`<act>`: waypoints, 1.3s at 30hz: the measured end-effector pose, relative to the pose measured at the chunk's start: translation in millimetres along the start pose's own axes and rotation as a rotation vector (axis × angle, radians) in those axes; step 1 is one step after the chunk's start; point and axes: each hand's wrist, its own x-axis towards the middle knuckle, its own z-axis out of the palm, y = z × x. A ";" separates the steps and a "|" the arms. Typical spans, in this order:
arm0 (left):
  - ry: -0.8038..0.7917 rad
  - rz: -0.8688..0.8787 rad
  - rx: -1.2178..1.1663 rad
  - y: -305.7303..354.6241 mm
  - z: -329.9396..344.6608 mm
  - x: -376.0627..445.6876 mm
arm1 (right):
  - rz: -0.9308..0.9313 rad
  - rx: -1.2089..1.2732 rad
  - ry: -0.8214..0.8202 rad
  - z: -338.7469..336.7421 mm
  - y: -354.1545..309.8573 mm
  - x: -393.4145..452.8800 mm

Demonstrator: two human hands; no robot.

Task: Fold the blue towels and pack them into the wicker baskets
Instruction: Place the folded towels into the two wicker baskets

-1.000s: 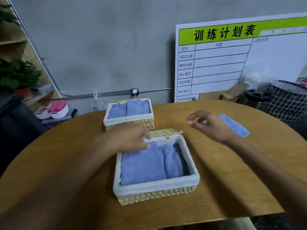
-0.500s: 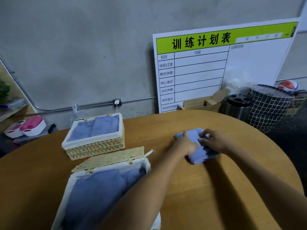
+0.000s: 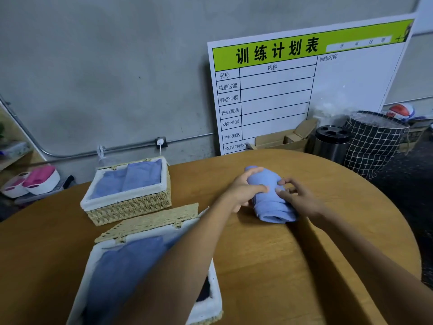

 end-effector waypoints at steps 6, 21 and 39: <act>-0.048 0.193 -0.007 39.4 -36.8 -48.2 | -0.048 0.596 -0.120 16.2 -48.5 -36.1; 0.044 -0.013 -0.071 -33.5 -185.4 -245.3 | -0.123 0.163 -0.430 163.7 -115.9 -128.7; 0.031 0.128 0.357 -66.7 -167.4 -233.3 | -0.350 -0.914 -0.362 170.2 -126.4 -119.4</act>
